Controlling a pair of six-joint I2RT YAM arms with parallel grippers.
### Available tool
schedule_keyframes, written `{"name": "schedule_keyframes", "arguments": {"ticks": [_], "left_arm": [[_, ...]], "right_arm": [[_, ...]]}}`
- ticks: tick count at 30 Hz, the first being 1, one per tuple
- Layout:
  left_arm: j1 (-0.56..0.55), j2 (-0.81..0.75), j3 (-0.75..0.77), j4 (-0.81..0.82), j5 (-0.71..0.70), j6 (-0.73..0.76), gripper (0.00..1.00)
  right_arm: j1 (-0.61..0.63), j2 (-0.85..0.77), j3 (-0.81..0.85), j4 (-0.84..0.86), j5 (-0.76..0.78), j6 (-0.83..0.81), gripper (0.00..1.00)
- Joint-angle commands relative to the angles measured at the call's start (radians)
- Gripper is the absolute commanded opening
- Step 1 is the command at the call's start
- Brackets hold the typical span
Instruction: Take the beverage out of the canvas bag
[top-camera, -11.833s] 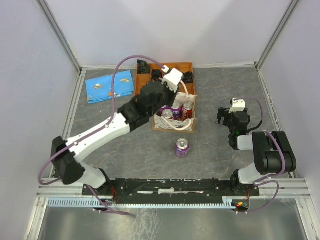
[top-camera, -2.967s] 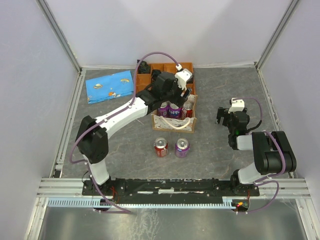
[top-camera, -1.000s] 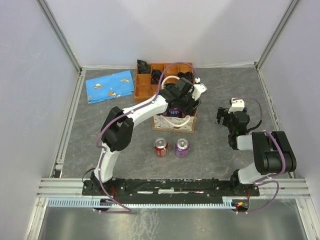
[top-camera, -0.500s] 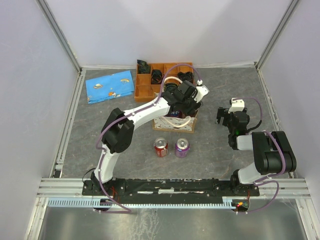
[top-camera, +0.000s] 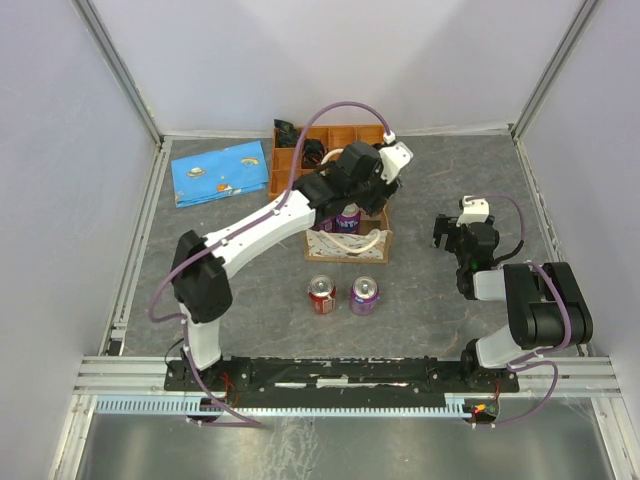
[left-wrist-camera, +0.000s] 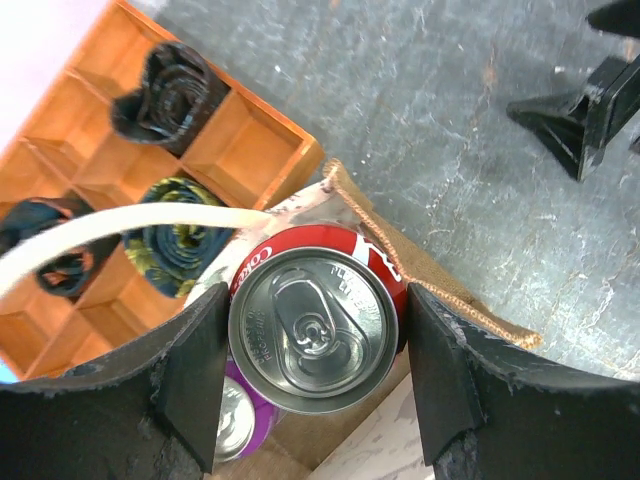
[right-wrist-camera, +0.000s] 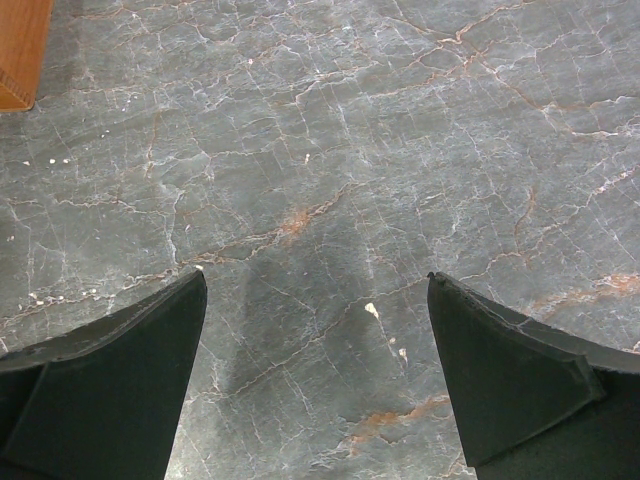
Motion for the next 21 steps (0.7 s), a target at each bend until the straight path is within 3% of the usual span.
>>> {"name": "schedule_keyframes", "arguments": {"ticks": [1, 15, 21], "left_arm": [[-0.011, -0.141, 0.054, 0.05, -0.069, 0.016, 0.03], [-0.03, -0.335, 0.083, -0.096, -0.126, -0.021, 0.03], [-0.085, -0.501, -0.044, -0.113, -0.132, -0.056, 0.03]], "right_arm": [[0.003, -0.004, 0.029, 0.021, 0.006, -0.009, 0.99], [0.004, -0.004, 0.029, 0.02, 0.006, -0.01, 0.99], [0.004, -0.004, 0.028, 0.021, 0.006, -0.009, 0.99]]}}
